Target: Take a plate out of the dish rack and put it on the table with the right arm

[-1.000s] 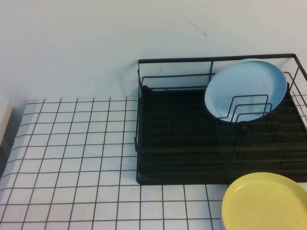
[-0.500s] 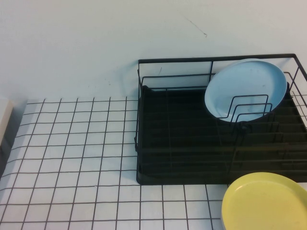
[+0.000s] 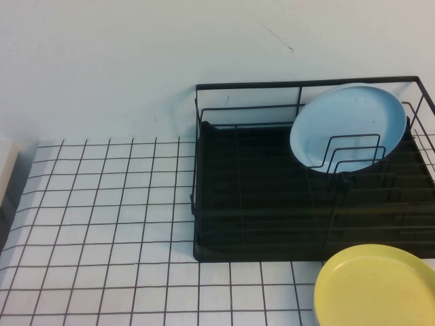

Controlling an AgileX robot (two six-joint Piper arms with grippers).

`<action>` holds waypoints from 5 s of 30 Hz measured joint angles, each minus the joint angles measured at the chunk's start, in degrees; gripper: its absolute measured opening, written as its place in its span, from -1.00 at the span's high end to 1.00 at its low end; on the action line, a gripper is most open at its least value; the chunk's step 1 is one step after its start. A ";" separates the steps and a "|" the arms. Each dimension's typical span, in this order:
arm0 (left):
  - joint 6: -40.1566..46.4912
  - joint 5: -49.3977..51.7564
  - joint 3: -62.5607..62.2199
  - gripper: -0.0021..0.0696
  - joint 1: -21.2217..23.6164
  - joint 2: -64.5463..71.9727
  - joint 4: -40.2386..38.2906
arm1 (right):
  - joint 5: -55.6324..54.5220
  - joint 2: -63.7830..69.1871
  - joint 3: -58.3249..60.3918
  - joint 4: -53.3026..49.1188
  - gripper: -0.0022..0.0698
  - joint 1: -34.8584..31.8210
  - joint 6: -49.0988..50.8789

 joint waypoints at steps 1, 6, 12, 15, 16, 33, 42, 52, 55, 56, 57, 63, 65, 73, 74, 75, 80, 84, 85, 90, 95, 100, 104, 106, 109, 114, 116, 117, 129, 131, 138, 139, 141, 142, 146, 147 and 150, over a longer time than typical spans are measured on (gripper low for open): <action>0.00 0.00 0.00 0.95 0.00 0.00 0.00 | 0.09 0.00 0.00 0.00 0.95 0.00 0.00; 0.00 0.00 0.00 0.95 0.00 0.00 0.00 | 0.85 0.00 0.00 -0.29 0.95 0.00 0.00; 0.00 0.00 0.00 0.95 0.00 0.00 0.00 | -7.23 0.00 0.00 -2.57 0.95 0.00 0.00; 0.00 0.00 0.00 0.95 0.00 0.00 0.00 | -17.91 0.00 0.00 -3.70 0.95 0.00 0.00; 0.00 0.00 0.00 0.95 0.00 0.00 0.00 | -23.21 0.00 0.00 -4.01 0.95 0.00 0.00; 0.23 0.00 0.00 0.95 0.00 0.00 0.00 | -62.03 -0.08 -0.64 -4.84 0.95 0.00 2.59; 0.23 0.00 0.00 0.95 0.00 0.00 0.00 | -14.93 3.19 -21.16 -5.58 0.95 0.00 6.66; 0.23 0.00 0.00 0.95 0.00 0.00 0.00 | 6.84 24.84 -33.63 0.13 0.95 0.00 -4.69; 0.23 0.00 0.00 0.95 0.00 0.00 0.00 | 11.20 32.30 -36.97 7.19 0.95 0.00 -14.19; 0.23 0.00 0.00 0.95 0.00 0.00 0.00 | 12.64 34.53 -38.24 9.24 0.95 0.00 -17.28; 0.23 0.00 0.00 0.95 0.00 0.00 0.00 | 13.64 37.30 -39.45 11.77 0.95 0.00 -21.08; 0.23 0.00 0.00 0.95 0.00 0.00 0.00 | 14.88 52.83 -45.91 22.15 0.94 0.00 -42.49; 0.23 0.00 0.00 0.95 0.00 0.00 0.00 | 15.17 57.65 -48.13 26.45 0.86 0.00 -50.01; -0.08 0.00 0.00 0.95 0.00 0.00 0.00 | 14.93 75.77 -58.09 35.51 -0.48 4.58 -72.12; 0.03 0.00 0.00 0.95 0.00 0.00 0.00 | 14.50 77.37 -59.23 35.51 -0.57 5.16 -74.01; 0.03 0.00 0.00 0.95 0.00 0.00 0.00 | 14.07 79.34 -60.70 35.51 -0.65 5.78 -76.10; 0.03 0.00 0.00 0.95 0.00 0.00 0.00 | 12.07 87.86 -68.27 33.40 -0.77 6.86 -81.77; 0.03 0.00 0.00 0.95 0.00 0.00 0.00 | 10.89 94.45 -74.91 31.16 -0.77 6.95 -81.07; 0.03 0.00 0.00 0.95 0.00 0.00 0.00 | 10.75 96.26 -76.69 30.92 -0.76 6.95 -80.70; 0.03 0.00 0.00 0.95 0.00 0.00 0.00 | 10.75 104.60 -84.24 31.20 -0.73 6.95 -79.74; 0.03 0.00 0.00 0.95 0.00 0.00 0.00 | 11.57 110.24 -88.81 33.41 -0.65 6.95 -79.52; 0.03 0.00 0.00 0.95 0.00 0.00 0.00 | 11.81 112.42 -90.71 35.53 -0.19 6.95 -79.52; 0.03 0.00 0.00 0.95 0.00 0.00 0.00 | 11.81 112.42 -91.05 35.89 0.50 6.95 -79.52; 0.03 0.00 0.00 0.95 0.00 0.00 0.00 | 12.21 112.42 -91.14 35.60 0.65 6.95 -80.26; 0.03 0.00 0.00 0.95 0.00 0.00 0.00 | 13.19 111.88 -91.14 35.39 0.65 6.95 -80.51; 0.03 0.00 0.00 0.95 0.00 0.00 0.00 | 14.16 108.26 -91.14 35.27 0.65 6.95 -80.51; 0.29 0.00 0.00 0.95 0.00 0.00 0.00 | 14.49 105.59 -91.14 35.15 0.65 6.95 -80.17; 0.27 0.00 0.00 0.95 0.00 0.00 0.00 | 14.42 104.42 -91.14 35.15 0.65 6.95 -79.97; 0.27 0.00 0.00 0.95 0.00 0.00 0.00 | 20.18 87.09 -91.28 37.05 0.67 6.95 -61.43; 0.27 0.00 0.00 0.95 0.00 0.00 0.00 | 23.58 84.27 -91.28 37.10 0.67 6.95 -56.19; 0.27 0.00 0.00 0.95 0.00 0.00 0.00 | 46.34 78.14 -91.28 37.59 0.67 6.95 -40.10; 0.27 0.00 0.00 0.95 0.00 0.00 0.00 | 50.23 77.90 -91.28 37.61 0.67 6.95 -39.03; 0.27 0.00 0.00 0.95 0.00 0.00 0.00 | 53.85 77.26 -90.93 37.61 0.67 6.99 -35.82; 0.27 0.00 0.00 0.95 0.00 0.00 0.00 | 54.32 76.61 -90.07 37.22 0.67 6.99 -34.28; 0.27 0.00 0.00 0.95 0.00 0.00 0.00 | 54.58 72.53 -83.08 34.85 0.67 6.99 -31.03; 0.27 0.00 0.00 0.95 0.00 0.00 0.00 | 54.58 71.44 -80.44 34.45 0.67 6.99 -30.75; 0.27 0.00 0.00 0.95 0.00 0.00 0.00 | 54.58 67.20 -71.49 33.87 0.67 6.99 -30.24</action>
